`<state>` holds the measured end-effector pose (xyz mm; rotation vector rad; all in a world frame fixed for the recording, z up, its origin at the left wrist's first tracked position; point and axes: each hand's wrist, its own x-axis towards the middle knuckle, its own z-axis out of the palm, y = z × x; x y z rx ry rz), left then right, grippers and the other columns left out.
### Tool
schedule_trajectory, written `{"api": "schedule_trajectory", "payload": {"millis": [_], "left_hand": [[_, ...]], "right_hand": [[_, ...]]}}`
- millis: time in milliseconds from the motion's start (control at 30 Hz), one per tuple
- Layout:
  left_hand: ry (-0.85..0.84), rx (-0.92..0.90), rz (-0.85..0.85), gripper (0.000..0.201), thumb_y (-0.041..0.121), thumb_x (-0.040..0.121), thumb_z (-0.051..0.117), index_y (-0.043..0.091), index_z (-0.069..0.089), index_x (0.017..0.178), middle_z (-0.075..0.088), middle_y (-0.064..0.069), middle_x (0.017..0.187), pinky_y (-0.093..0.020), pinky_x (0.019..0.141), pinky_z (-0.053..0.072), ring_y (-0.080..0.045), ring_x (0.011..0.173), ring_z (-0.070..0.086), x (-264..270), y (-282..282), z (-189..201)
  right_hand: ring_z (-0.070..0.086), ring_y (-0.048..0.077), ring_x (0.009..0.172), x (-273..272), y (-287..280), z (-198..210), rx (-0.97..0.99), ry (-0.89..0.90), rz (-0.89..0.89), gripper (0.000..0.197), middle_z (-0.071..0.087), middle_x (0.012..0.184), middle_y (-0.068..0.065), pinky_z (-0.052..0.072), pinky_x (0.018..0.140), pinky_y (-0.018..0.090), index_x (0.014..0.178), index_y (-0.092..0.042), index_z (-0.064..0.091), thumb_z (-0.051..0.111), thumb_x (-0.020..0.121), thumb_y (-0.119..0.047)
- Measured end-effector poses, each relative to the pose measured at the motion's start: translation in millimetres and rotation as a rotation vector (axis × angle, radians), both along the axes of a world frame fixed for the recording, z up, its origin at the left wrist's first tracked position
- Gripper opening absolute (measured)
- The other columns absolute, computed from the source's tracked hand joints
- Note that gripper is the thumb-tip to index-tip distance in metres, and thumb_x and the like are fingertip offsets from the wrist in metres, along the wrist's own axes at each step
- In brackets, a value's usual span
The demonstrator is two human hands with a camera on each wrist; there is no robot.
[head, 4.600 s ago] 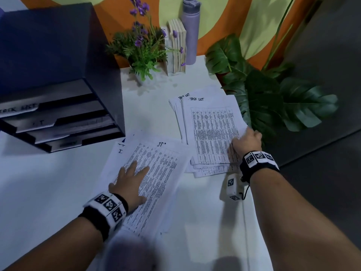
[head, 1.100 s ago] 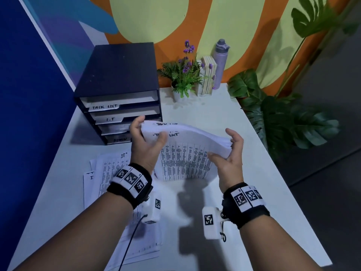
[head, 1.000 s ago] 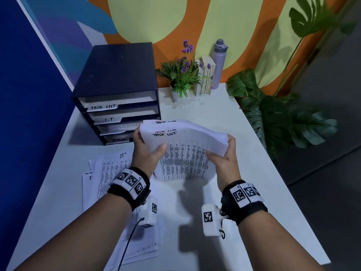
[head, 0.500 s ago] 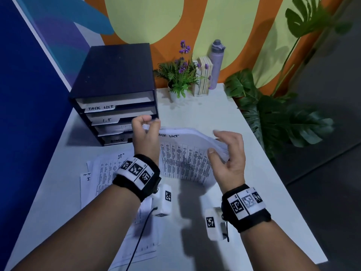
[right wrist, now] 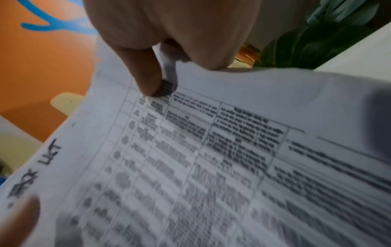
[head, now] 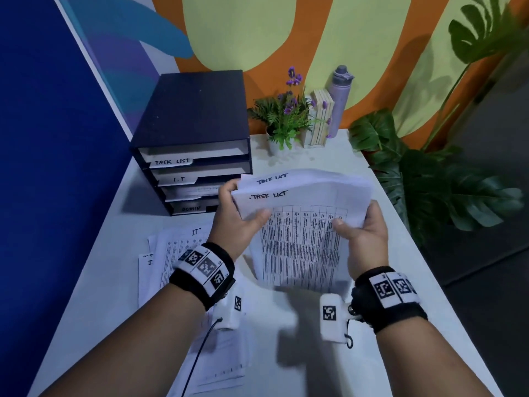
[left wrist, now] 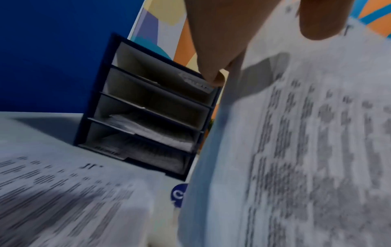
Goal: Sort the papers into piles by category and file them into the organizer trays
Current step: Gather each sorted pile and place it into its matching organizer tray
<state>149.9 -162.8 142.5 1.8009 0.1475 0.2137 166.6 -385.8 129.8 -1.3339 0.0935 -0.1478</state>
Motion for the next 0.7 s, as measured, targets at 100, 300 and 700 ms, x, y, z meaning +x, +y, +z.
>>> {"api": "schedule_trajectory", "payload": {"millis": [100,300,700], "left_hand": [[0.157,-0.009,-0.027,0.063,0.02,0.086,0.07,0.033,0.03,0.132,0.057,0.012,0.125,-0.033,0.103,0.042,-0.005,0.115,0.055,-11,14,-9],[0.114,0.028,0.247,0.042,0.013,0.092,0.061,0.025,0.044,0.129,0.059,0.014,0.113,-0.018,0.087,0.043,-0.01,0.106,0.057,-28,36,-19],[0.146,-0.097,0.396,0.04,0.013,0.089,0.065,0.037,0.045,0.115,0.063,0.013,0.108,-0.023,0.085,0.047,0.001,0.098,0.06,-61,117,-61]], "right_hand": [[0.066,0.016,0.095,16,3,15,0.035,-0.018,0.074,0.054,0.069,0.106,0.002,0.053,0.086,0.036,0.106,-0.019,0.058,0.054,0.076,0.025],[0.063,0.031,0.111,22,44,16,0.022,-0.03,0.19,0.051,0.067,0.117,0.011,0.047,0.098,0.052,0.11,-0.022,0.059,0.058,0.078,0.018],[0.057,0.013,0.09,-18,149,-35,-0.249,0.056,0.319,0.052,0.054,0.107,0.005,0.052,0.081,0.038,0.108,-0.036,0.04,0.059,0.075,-0.001]]}}
